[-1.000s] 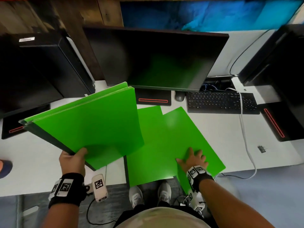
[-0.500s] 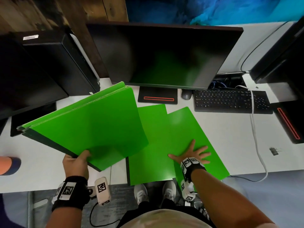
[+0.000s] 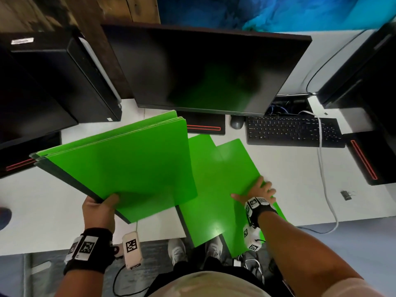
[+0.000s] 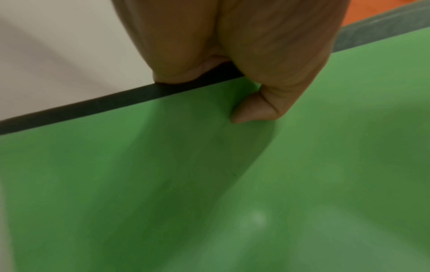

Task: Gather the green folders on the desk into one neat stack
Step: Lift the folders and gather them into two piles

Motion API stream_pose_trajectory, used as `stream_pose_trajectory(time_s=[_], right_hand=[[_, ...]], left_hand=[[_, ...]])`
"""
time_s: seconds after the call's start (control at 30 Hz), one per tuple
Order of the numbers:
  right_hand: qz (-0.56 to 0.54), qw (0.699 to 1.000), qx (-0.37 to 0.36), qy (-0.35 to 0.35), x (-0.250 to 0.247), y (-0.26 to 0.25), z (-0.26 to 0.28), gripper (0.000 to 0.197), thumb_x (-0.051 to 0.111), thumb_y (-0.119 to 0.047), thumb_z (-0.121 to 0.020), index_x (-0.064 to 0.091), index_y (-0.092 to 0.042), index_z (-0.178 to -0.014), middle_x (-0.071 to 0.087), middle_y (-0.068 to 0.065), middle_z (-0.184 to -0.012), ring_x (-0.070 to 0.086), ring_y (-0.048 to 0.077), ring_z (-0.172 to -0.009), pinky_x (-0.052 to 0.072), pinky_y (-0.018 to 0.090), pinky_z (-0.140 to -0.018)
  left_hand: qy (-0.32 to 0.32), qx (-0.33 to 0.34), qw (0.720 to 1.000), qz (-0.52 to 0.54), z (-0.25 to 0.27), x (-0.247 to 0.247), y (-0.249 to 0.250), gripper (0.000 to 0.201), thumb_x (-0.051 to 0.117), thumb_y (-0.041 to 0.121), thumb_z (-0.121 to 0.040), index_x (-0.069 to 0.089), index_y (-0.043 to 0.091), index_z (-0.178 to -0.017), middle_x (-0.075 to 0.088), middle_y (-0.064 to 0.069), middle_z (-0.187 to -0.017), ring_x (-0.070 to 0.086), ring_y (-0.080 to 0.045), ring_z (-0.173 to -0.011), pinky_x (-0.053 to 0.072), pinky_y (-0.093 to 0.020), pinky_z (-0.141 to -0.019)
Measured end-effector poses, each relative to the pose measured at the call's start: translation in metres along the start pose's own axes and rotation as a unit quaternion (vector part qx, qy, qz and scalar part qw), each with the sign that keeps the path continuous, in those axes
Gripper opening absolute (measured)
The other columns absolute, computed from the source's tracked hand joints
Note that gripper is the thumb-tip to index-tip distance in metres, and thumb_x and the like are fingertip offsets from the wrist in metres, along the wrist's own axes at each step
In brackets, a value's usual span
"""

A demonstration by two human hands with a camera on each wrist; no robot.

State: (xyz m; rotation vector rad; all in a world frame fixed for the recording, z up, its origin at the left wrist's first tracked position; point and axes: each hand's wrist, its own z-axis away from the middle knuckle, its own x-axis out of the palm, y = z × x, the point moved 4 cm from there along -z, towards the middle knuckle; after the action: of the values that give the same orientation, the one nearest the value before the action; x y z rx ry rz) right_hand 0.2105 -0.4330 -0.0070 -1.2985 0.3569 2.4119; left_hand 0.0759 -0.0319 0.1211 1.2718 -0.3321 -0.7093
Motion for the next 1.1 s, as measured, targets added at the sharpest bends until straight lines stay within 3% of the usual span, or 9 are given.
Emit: stream_pose_trajectory(time_s=[0.1,0.27,0.43,0.6,0.7,0.77,0.87,0.93,1.1], right_hand=[[-0.013,1.0,0.013,0.004,-0.006,0.002,-0.006,0.131,0.074,-0.075,-0.04,0.023,-0.007,-0.14,0.036,0.017,-0.138,0.039,0.036,-0.126,0.039,0.05,-0.101],[-0.129,0.989,0.037,-0.064,-0.001,0.006,-0.015,0.112,0.088,-0.053,-0.042,0.037,-0.006,-0.13,0.048,0.017,-0.133,0.046,0.036,-0.125,0.042,0.048,-0.102],[-0.236,0.966,0.007,-0.102,-0.008,0.014,-0.017,0.064,0.082,-0.035,-0.066,0.06,0.0,-0.115,0.066,0.018,-0.117,0.063,0.033,-0.107,0.051,0.036,-0.09],[-0.409,0.91,-0.065,-0.026,-0.017,0.037,-0.006,0.017,0.072,-0.003,-0.076,0.066,-0.013,-0.088,0.072,0.024,-0.096,0.063,0.025,-0.069,0.049,0.032,-0.071],[-0.495,0.86,-0.119,-0.04,-0.018,0.051,0.002,0.033,0.067,0.009,-0.077,0.067,-0.024,-0.076,0.077,0.003,-0.072,0.066,0.015,-0.055,0.056,0.038,-0.071],[-0.545,0.824,-0.146,-0.052,-0.027,0.059,0.01,0.03,0.07,0.007,-0.075,0.067,-0.022,-0.082,0.076,-0.01,-0.067,0.068,0.006,-0.057,0.058,0.028,-0.062],[-0.609,0.77,-0.181,-0.06,-0.052,0.064,0.031,0.037,0.077,-0.018,-0.066,0.065,-0.013,-0.101,0.078,-0.007,-0.084,0.073,0.012,-0.072,0.059,0.024,-0.06],[-0.632,0.744,-0.206,-0.062,-0.067,0.062,0.037,0.033,0.068,-0.006,-0.076,0.063,-0.014,-0.108,0.076,-0.007,-0.093,0.073,0.015,-0.079,0.059,0.026,-0.061],[-0.653,0.706,-0.264,-0.075,-0.091,0.014,0.049,0.037,0.064,-0.005,-0.074,0.062,-0.016,-0.11,0.077,-0.009,-0.091,0.073,0.011,-0.083,0.058,0.024,-0.066]], left_hand=[[-0.001,0.001,1.0,0.007,0.0,0.0,0.0,0.029,0.052,-0.015,-0.078,0.056,0.014,-0.073,0.066,0.022,-0.05,0.06,0.004,-0.047,0.048,-0.009,-0.046],[-0.007,0.003,1.0,0.012,-0.003,0.003,0.0,0.031,0.05,-0.017,-0.078,0.055,0.013,-0.073,0.066,0.021,-0.05,0.06,0.003,-0.046,0.048,-0.011,-0.045],[-0.005,0.004,1.0,0.014,-0.007,0.0,0.0,0.032,0.049,-0.018,-0.077,0.057,0.013,-0.073,0.067,0.021,-0.052,0.061,0.004,-0.048,0.049,-0.011,-0.047],[0.039,-0.009,0.999,0.025,-0.02,-0.023,0.0,0.03,0.053,-0.013,-0.076,0.057,0.016,-0.07,0.068,0.015,-0.053,0.062,-0.001,-0.05,0.051,-0.016,-0.05],[0.084,-0.029,0.995,0.044,-0.032,-0.043,-0.003,0.028,0.055,-0.01,-0.072,0.053,0.017,-0.065,0.063,0.008,-0.055,0.058,-0.008,-0.048,0.044,-0.029,-0.06],[0.113,-0.045,0.991,0.055,-0.037,-0.053,-0.005,0.027,0.055,-0.008,-0.071,0.05,0.017,-0.065,0.058,0.001,-0.061,0.055,-0.011,-0.049,0.04,-0.03,-0.06],[0.134,-0.046,0.988,0.063,-0.038,-0.059,-0.001,0.026,0.056,-0.007,-0.072,0.05,0.018,-0.066,0.053,-0.003,-0.068,0.055,-0.014,-0.051,0.044,-0.024,-0.054],[0.136,-0.047,0.987,0.067,-0.038,-0.056,0.001,0.027,0.054,-0.009,-0.074,0.048,0.016,-0.065,0.055,-0.001,-0.062,0.054,-0.006,-0.042,0.042,-0.017,-0.043],[0.085,-0.071,0.992,0.065,-0.04,-0.022,-0.008,0.027,0.052,-0.011,-0.074,0.051,0.016,-0.069,0.054,-0.005,-0.071,0.05,-0.021,-0.062,0.041,-0.031,-0.065]])
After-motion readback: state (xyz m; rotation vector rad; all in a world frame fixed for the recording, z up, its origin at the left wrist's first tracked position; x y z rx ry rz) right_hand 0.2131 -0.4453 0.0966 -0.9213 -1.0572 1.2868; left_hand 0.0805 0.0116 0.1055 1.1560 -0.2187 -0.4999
